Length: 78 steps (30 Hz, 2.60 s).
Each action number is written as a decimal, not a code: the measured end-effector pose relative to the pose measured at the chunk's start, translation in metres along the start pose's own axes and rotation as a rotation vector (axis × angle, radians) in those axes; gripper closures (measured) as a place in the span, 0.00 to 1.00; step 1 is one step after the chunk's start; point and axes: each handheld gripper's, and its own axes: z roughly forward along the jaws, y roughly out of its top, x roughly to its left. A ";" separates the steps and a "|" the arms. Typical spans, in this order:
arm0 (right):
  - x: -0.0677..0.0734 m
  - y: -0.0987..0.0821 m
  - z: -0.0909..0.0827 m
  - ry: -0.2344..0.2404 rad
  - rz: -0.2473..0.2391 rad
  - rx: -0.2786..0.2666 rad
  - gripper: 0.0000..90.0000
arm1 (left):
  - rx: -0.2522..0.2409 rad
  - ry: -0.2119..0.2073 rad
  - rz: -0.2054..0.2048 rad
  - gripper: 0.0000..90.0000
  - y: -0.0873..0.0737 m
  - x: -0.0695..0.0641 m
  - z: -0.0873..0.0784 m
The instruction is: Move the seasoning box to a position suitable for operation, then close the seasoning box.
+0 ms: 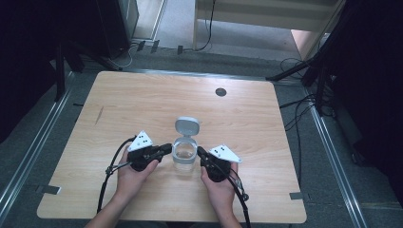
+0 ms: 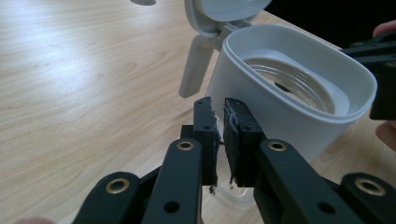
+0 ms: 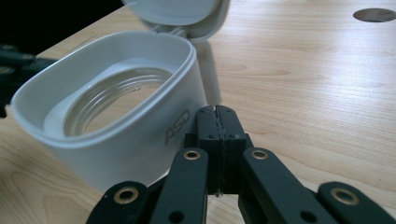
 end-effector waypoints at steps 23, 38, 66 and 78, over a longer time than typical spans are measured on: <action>-0.027 0.052 -0.001 0.022 -0.022 -0.038 1.00 | -0.077 0.401 -0.226 0.40 -0.085 0.083 -0.134; -0.025 0.093 0.022 0.057 -0.028 -0.037 1.00 | -0.077 0.426 -0.237 0.37 -0.093 0.090 -0.142; -0.013 0.095 -0.008 0.227 -0.077 -0.043 1.00 | -0.070 0.422 -0.222 0.38 -0.092 0.089 -0.140; -0.031 0.082 -0.022 0.169 -0.058 -0.101 0.46 | -0.072 0.420 -0.231 0.38 -0.092 0.089 -0.141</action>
